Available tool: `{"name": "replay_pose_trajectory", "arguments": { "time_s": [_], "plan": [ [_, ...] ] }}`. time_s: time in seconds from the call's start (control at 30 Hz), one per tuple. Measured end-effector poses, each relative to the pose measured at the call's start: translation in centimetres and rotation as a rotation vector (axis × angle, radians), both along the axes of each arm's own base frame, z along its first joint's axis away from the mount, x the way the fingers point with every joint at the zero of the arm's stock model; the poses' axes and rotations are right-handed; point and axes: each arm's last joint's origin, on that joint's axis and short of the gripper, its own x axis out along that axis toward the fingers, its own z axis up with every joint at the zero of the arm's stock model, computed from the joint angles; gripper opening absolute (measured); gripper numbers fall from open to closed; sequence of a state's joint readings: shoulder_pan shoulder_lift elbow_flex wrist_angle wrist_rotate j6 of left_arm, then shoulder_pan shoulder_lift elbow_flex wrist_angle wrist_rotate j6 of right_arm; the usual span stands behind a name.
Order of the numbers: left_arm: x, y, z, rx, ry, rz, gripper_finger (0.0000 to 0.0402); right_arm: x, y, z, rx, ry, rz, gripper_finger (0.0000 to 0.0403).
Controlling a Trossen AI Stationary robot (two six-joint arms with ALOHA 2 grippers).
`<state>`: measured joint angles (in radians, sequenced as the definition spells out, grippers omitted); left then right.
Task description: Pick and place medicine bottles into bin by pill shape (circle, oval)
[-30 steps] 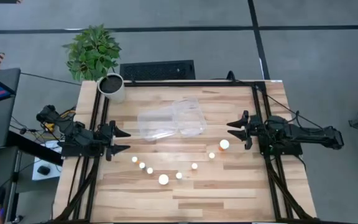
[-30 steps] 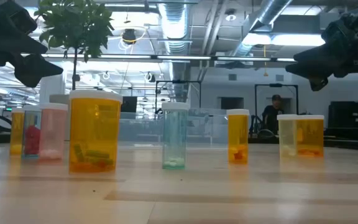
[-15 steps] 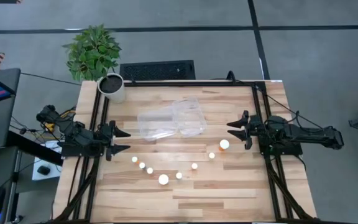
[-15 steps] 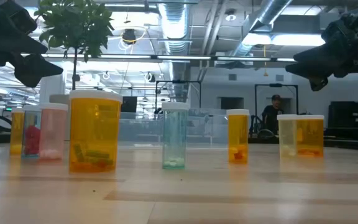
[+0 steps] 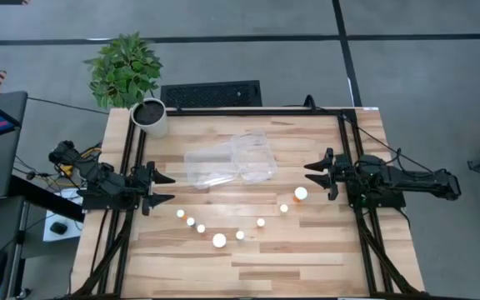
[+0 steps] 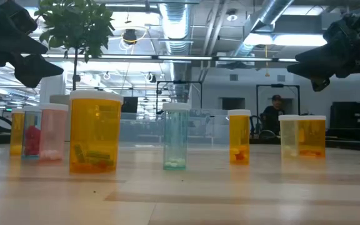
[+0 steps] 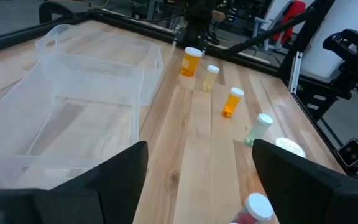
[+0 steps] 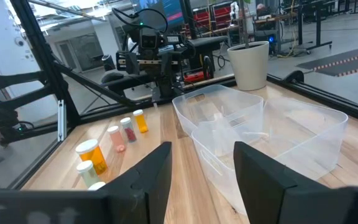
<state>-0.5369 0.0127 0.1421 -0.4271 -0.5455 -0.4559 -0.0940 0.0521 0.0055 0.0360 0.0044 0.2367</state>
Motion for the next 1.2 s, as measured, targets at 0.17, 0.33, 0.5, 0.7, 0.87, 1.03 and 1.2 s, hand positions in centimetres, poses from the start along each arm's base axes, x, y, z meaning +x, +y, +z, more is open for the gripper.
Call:
{"name": "replay_pose_trajectory", "arguments": {
  "time_s": [0.17,0.33,0.5,0.7,0.87,1.03,1.2],
  "plan": [
    [0.00,0.00,0.00,0.000,0.000,0.000,0.0283,0.00,0.00,-0.01,0.000,0.001,0.000,0.0184],
    [0.00,0.00,-0.01,0.000,0.000,0.000,0.0283,0.00,0.00,0.01,0.001,-0.002,0.000,0.0183],
    [0.07,0.05,0.10,0.019,-0.021,0.026,0.0283,0.00,0.00,0.02,0.131,-0.015,-0.001,0.0181],
    [0.17,0.07,0.43,-0.029,-0.062,0.062,0.0283,0.00,0.00,0.03,0.262,-0.029,-0.002,0.0185],
    [0.21,0.18,0.76,-0.072,-0.099,0.117,0.0283,0.00,0.00,0.03,0.255,-0.028,-0.002,0.0183],
    [0.21,0.17,0.87,-0.232,-0.117,0.146,0.0283,0.00,0.02,0.02,0.282,-0.030,-0.001,0.0181],
    [0.19,0.28,0.89,-0.317,-0.132,0.197,0.0283,0.00,0.00,0.02,0.285,-0.030,-0.003,0.0184]
  ]
}}
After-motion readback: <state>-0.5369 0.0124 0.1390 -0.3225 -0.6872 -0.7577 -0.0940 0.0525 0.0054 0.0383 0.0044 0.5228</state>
